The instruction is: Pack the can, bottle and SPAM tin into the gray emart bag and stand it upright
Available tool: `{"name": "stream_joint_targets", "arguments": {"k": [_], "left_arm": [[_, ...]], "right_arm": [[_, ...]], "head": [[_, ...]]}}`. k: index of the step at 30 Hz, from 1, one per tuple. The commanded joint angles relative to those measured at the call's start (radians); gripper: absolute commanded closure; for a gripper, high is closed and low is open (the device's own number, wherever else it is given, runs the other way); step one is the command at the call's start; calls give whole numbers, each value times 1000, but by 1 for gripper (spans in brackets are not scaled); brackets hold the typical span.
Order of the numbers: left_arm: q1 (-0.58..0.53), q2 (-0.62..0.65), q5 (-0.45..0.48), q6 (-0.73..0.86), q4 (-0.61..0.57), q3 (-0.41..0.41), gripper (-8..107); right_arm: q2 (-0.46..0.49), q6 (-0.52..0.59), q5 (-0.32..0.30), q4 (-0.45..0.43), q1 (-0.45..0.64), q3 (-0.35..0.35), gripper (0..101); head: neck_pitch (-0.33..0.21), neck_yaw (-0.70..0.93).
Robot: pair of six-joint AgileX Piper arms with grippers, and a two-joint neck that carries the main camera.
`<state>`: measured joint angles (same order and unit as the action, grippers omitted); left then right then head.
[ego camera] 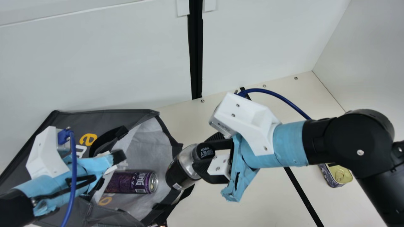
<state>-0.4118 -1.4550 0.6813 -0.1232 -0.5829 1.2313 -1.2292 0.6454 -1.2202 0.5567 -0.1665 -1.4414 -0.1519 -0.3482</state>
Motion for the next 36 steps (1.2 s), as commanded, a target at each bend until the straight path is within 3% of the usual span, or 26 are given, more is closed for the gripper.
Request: {"name": "stream_joint_targets", "arguments": {"k": [1,36], "left_arm": [[0,0,0,0,0,0,107],[0,0,0,0,0,0,107]], "right_arm": [[-4,2,0,4,-2,-5,101],[-133,13,19,31,-61,-59,101]], "head": [[-23,-1],[-23,-1]]}}
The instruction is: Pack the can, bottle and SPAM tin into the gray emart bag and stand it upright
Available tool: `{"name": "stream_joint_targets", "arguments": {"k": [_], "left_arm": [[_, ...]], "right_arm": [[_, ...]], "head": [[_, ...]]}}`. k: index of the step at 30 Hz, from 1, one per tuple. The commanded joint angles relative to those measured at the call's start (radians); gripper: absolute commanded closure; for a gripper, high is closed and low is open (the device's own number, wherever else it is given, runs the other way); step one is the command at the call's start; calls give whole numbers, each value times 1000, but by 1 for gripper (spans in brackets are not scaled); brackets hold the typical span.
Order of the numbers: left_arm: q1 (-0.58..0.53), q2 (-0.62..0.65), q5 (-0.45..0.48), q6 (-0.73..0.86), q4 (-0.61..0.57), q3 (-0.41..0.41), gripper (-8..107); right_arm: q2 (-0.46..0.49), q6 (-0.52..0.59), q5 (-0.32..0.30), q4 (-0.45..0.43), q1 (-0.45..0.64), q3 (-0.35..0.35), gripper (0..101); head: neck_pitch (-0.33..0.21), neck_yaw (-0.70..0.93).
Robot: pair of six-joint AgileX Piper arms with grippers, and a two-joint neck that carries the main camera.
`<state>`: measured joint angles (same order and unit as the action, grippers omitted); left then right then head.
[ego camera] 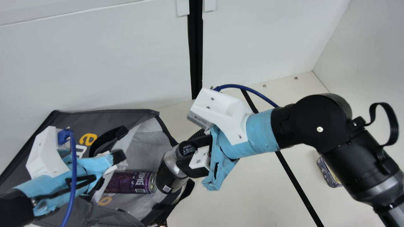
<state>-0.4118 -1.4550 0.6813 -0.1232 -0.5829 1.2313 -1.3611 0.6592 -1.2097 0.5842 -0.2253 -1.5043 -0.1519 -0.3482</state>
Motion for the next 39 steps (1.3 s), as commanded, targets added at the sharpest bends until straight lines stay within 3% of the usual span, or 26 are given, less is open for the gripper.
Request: {"name": "stream_joint_targets", "arguments": {"k": [1,16,39], "left_arm": [[0,0,0,0,0,0,107],[0,0,0,0,0,0,107],[0,0,0,0,0,0,107]], "right_arm": [[-4,-1,16,5,-6,9,101],[-50,21,148,31,-72,80,101],[-182,50,336,152,-173,93,101]], "head": [[-23,-1],[-23,-1],[-23,-1]]}}
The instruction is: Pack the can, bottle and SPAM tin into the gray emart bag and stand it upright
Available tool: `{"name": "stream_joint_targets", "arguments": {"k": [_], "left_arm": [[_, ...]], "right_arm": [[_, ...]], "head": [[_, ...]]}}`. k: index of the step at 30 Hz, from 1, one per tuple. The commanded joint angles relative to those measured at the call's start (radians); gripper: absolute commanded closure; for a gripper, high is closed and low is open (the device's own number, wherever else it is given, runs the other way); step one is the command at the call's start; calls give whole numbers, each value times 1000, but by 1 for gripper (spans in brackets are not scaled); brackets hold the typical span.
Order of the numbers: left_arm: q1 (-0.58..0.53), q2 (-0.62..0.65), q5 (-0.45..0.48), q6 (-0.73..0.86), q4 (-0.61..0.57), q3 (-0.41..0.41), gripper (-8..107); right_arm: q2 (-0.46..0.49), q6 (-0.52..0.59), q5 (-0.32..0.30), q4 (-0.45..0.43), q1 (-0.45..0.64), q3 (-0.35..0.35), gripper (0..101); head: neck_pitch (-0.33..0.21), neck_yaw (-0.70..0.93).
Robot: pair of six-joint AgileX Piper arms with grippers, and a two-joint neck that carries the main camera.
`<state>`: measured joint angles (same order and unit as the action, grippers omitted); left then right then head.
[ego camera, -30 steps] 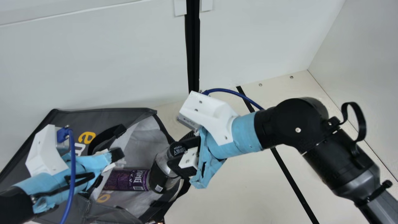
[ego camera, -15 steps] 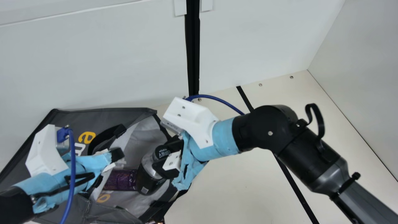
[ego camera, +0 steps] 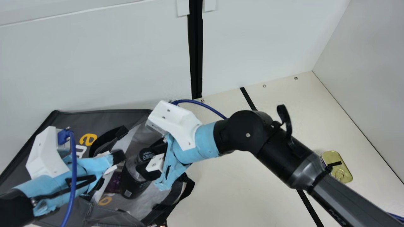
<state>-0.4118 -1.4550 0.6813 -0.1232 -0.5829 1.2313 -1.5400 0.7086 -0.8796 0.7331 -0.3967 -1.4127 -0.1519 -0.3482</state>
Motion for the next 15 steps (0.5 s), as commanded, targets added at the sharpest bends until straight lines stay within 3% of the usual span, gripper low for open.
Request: {"name": "stream_joint_targets", "arguments": {"k": [1,15], "left_arm": [[0,0,0,0,0,0,107],[0,0,0,0,0,0,107]], "right_arm": [[-9,4,13,9,-5,3,101],[-63,50,91,74,-49,59,101]], "head": [[-23,-1],[-23,-1]]}}
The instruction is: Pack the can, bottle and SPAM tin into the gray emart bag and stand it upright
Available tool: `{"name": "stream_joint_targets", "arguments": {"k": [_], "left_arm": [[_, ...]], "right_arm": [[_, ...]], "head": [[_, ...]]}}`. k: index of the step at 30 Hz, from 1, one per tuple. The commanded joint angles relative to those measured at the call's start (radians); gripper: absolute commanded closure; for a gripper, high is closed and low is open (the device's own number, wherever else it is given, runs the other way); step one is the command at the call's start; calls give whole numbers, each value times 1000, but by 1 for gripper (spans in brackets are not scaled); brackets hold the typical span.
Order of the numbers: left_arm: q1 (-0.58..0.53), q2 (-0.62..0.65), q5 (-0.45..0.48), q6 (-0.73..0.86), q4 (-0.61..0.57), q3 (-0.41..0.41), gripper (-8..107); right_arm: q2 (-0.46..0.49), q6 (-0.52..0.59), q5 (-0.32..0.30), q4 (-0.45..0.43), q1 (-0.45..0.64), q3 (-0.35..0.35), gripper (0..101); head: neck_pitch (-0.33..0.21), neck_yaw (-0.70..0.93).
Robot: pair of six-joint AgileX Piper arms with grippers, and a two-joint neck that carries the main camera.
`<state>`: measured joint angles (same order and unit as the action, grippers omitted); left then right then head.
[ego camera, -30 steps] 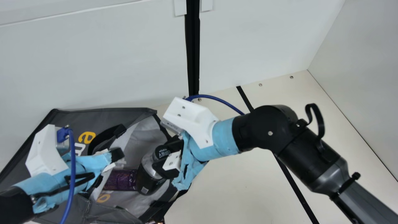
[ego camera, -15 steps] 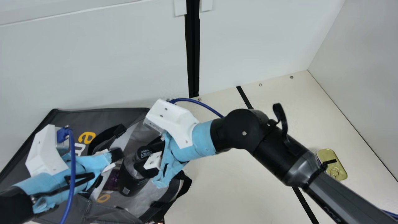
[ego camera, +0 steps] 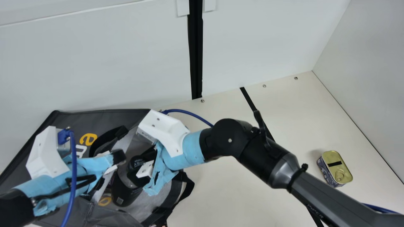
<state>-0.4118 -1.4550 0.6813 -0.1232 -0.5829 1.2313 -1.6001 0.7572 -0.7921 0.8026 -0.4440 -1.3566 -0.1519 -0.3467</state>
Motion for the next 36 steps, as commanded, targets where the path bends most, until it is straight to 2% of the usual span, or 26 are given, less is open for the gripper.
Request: {"name": "stream_joint_targets", "arguments": {"k": [1,13,36], "left_arm": [[0,0,0,0,0,0,107],[0,0,0,0,0,0,107],[0,0,0,0,0,0,107]], "right_arm": [[-6,4,8,10,-4,7,101],[-45,12,47,35,-32,20,101],[-24,-4,19,-21,-3,11,25]], "head": [[-23,-2],[-23,-2],[-23,-2]]}}
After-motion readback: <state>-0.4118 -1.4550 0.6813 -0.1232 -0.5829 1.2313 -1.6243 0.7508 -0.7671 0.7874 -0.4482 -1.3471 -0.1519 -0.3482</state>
